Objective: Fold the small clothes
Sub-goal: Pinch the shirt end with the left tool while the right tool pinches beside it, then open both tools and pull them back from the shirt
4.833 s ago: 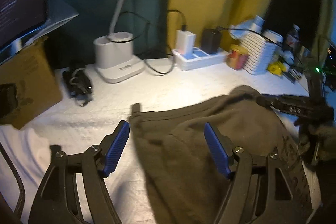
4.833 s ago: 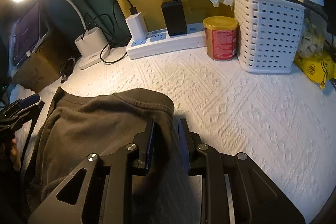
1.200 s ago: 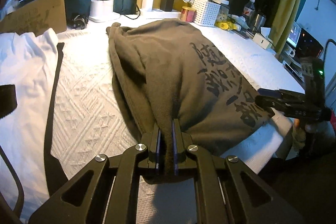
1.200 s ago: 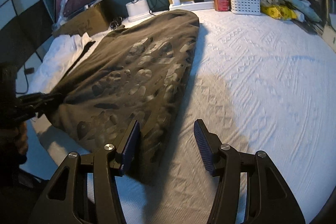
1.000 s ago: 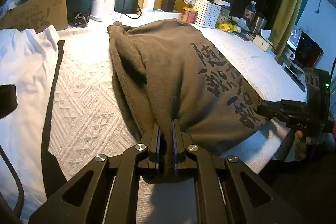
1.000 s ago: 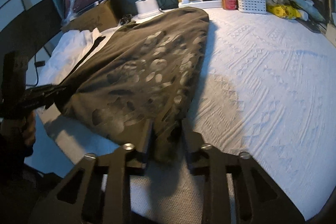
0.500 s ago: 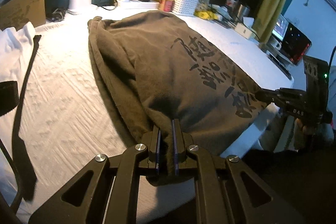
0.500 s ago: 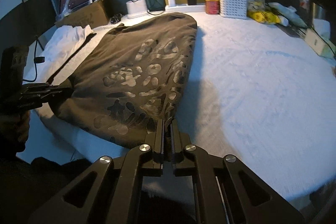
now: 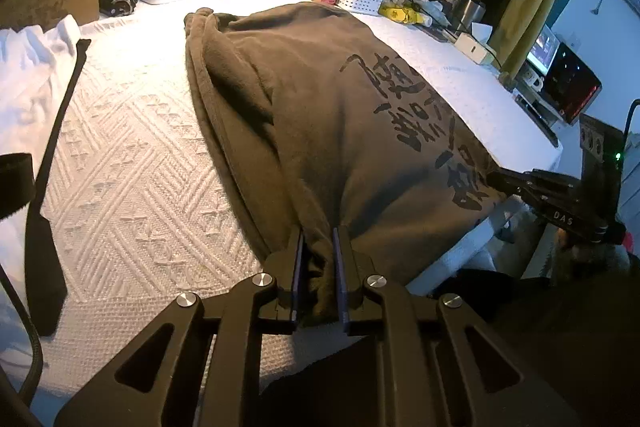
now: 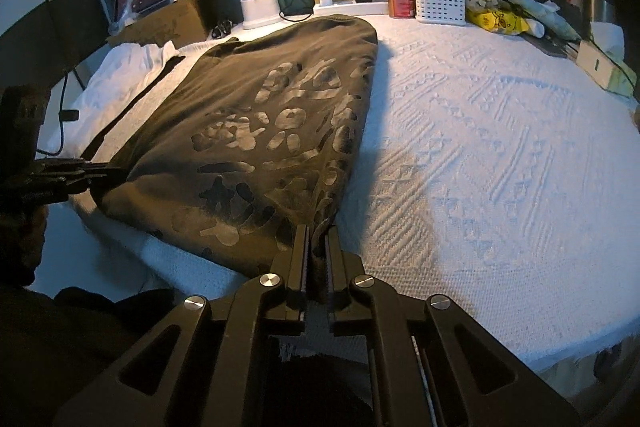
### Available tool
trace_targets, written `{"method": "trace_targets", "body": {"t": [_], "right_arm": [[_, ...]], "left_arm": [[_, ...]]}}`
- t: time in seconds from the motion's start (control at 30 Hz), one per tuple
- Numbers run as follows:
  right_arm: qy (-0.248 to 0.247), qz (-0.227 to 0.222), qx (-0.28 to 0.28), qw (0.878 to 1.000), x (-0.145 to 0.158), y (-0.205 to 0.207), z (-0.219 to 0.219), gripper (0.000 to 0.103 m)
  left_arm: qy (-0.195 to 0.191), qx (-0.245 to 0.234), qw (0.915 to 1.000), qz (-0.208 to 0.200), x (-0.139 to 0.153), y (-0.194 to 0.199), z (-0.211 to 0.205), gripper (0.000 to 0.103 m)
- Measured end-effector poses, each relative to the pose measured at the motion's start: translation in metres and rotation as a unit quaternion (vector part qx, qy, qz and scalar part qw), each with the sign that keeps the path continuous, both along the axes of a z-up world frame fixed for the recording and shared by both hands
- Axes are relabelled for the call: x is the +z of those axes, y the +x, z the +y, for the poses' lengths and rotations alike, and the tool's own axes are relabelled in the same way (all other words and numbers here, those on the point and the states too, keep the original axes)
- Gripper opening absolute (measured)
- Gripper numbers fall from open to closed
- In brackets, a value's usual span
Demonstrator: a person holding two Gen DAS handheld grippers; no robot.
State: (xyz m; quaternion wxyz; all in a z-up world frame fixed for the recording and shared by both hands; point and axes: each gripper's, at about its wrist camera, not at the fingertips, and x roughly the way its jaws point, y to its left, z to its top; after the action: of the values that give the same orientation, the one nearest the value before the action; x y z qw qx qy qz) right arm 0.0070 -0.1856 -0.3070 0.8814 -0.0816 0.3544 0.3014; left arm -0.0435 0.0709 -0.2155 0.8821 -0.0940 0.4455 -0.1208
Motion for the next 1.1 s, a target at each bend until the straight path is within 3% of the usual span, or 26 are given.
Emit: {"method": "trace_targets", "body": {"t": [0.17,0.3,0.37,0.4,0.43,0.53,0.7,1.1], "right_arm": [[-0.003,0.014,0.006,1.0,0.001,-0.001,-0.003,0.007],[0.0,0.031,0.012,0.999,0.003,0.0,-0.007,0.008],[-0.001,0.035,0.016,0.999,0.004,0.001,-0.008,0.009],[-0.004,0.035,0.018,0.999,0.004,0.001,-0.008,0.012],[-0.009,0.035,0.019,0.999,0.005,0.0,-0.007,0.013],[-0.012,0.038,0.018,0.999,0.006,0.003,-0.009,0.024],[-0.005,0.037,0.005,0.999,0.012,0.011,-0.017,0.054],[-0.002,0.037,-0.005,0.999,0.023,0.045,-0.025,0.055]], "left_arm": [[0.003,0.001,0.9999,0.01,0.001,-0.002,0.002,0.016],[0.016,0.009,0.9997,0.018,0.006,-0.003,0.001,0.025],[0.028,0.02,0.9993,0.015,0.008,-0.002,0.002,0.039],[0.032,0.026,0.9991,0.012,0.009,-0.002,0.002,0.058],[0.034,0.037,0.9987,0.006,0.012,-0.001,0.004,0.068],[0.029,0.053,0.9982,0.002,0.015,0.004,0.008,0.069],[0.045,0.051,0.9977,0.0,0.02,0.015,0.004,0.069],[0.048,0.054,0.9973,-0.011,0.038,0.051,-0.001,0.069]]}}
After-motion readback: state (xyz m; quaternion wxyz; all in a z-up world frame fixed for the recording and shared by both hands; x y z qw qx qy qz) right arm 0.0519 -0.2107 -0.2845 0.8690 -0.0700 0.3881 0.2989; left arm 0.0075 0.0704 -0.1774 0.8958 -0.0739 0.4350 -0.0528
